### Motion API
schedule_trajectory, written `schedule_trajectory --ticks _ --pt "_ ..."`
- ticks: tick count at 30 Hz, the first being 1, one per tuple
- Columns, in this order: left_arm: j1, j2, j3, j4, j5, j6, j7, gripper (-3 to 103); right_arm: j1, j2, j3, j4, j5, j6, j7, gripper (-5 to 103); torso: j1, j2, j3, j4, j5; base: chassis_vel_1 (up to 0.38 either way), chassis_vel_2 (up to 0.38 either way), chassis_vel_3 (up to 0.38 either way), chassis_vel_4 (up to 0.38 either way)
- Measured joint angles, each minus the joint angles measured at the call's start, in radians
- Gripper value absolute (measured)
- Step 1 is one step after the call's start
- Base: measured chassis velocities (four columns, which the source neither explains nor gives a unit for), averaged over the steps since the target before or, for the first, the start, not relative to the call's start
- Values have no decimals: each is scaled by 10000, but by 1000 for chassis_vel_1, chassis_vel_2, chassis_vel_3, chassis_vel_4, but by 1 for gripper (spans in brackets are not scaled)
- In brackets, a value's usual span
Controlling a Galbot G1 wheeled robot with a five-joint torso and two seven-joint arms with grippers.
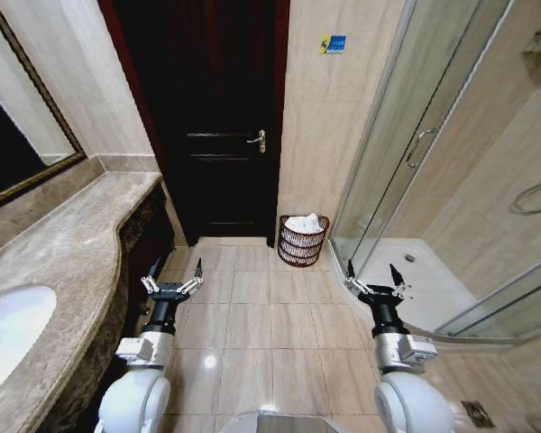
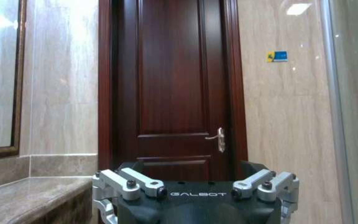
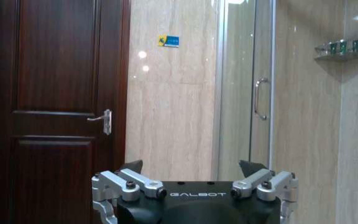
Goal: Discard the used towel into the hamper.
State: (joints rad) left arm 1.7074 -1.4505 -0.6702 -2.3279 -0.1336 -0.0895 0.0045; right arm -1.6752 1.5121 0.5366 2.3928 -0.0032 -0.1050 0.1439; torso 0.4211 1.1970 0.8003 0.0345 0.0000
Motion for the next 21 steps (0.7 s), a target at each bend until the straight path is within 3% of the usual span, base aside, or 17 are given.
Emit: schedule_trajectory --ticks 21 --pt "5 7 -40 -18 -16 -39 84 100 -14 -20 28 -1 -32 -31 11 100 0 0 0 0 1 0 0 0 0"
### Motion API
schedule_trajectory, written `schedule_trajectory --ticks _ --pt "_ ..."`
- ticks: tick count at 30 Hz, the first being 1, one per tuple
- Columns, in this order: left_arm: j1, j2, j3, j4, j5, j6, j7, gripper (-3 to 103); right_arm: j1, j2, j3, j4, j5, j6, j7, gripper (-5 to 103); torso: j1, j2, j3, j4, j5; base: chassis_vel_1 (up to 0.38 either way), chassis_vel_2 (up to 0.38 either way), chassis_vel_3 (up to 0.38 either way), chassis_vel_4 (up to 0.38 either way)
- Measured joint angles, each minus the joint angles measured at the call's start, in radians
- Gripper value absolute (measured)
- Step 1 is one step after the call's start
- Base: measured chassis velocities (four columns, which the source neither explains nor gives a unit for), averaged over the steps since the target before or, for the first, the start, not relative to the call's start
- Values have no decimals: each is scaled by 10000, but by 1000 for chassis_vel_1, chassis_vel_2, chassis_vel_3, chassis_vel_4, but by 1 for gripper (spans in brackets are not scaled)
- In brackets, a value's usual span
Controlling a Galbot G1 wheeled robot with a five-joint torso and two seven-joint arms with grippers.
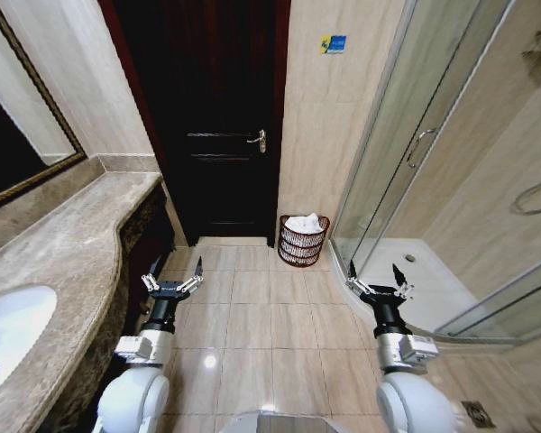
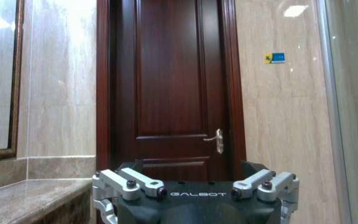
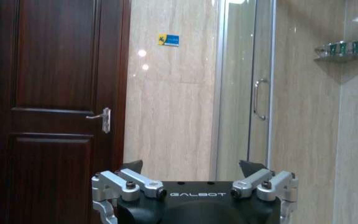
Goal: Discard the used towel into the hamper.
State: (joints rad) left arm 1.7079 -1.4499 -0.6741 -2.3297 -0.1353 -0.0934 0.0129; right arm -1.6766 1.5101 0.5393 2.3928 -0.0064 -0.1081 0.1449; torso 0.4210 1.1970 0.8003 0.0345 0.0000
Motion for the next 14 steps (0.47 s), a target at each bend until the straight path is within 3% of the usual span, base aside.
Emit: schedule_trajectory --ticks 14 --pt "1 -2 -1 0 -1 -9 3 100 0 0 0 3 5 -10 1 100 0 0 0 0 0 0 0 0 0"
